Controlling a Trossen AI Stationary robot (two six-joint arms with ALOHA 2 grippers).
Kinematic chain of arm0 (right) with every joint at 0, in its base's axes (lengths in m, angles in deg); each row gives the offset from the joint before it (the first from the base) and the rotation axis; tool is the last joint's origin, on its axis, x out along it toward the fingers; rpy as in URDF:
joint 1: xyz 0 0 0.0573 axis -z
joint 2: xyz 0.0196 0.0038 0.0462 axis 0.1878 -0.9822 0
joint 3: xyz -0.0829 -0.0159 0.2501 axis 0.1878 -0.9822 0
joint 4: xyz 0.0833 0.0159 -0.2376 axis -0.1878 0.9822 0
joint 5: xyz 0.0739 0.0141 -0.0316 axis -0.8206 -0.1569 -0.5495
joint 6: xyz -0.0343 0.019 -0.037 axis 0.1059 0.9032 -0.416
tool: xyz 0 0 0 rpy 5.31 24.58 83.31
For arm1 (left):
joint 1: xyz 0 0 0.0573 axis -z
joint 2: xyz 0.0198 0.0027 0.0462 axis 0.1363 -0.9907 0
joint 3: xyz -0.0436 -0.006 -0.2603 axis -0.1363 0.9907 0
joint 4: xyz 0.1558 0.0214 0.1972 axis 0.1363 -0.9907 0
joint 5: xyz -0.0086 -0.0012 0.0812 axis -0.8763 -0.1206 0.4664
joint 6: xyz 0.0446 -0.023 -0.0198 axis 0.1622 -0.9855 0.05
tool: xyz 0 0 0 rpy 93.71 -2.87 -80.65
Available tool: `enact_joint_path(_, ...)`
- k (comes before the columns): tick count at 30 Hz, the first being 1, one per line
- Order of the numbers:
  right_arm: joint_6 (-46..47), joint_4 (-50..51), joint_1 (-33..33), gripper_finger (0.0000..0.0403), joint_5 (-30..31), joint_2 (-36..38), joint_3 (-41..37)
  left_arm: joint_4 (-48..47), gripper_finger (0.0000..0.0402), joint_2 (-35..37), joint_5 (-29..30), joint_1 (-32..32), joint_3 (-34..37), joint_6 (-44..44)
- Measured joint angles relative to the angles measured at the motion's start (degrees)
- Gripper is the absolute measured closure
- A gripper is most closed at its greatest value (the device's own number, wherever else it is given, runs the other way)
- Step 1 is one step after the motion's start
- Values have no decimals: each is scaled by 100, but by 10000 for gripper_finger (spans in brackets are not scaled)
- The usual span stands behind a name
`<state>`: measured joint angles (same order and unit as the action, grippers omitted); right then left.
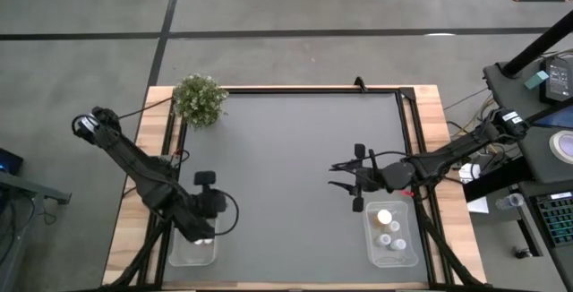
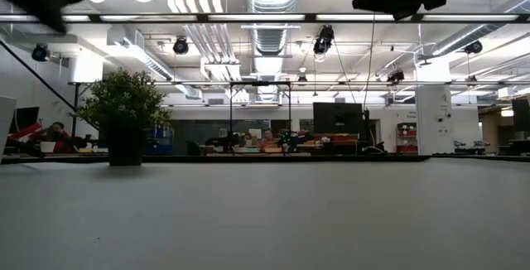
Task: Pick and place medicine bottles into bin by pill shape (circle, oval)
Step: Return to Home Position
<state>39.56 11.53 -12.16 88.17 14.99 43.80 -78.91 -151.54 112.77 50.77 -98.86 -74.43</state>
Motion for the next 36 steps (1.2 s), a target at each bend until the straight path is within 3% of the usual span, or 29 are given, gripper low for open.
enact_joint_path(4, -417, -853, 67, 260, -630, -24, -229, 1754, 400, 187, 1026, -27, 133, 2189)
enact_joint_path(6, -775, -1496, 185, 265, -1184, -37, -470, 3224, 400, 331, 1053, -142, 407, 3749)
enact_joint_path(9, -1228, -2254, 601, 275, -1369, 10, -849, 5500, 400, 596, 190, -577, 1034, 6024)
enact_joint_path(12, -1305, -2927, 1230, 288, -1778, 184, -1195, 6895, 400, 941, -920, -1358, 1641, 7232)
enact_joint_path(15, -1084, -3162, 1766, 303, -2565, 514, -1447, 7181, 400, 1368, -1140, -2245, 2082, 7310)
enact_joint_path(21, -807, -2884, 2116, 330, -2682, 1456, -1998, 6724, 400, 2401, -1181, -3378, 2758, 6968)
enact_joint_path(30, -423, -605, 2116, 349, -2373, 3405, -2332, 5206, 400, 4412, -1201, -3486, 3538, 5958)
enact_joint_path(36, -716, -58, 2116, 351, -2202, 4448, -2636, 5257, 400, 5460, -1181, -3484, 4280, 5817)
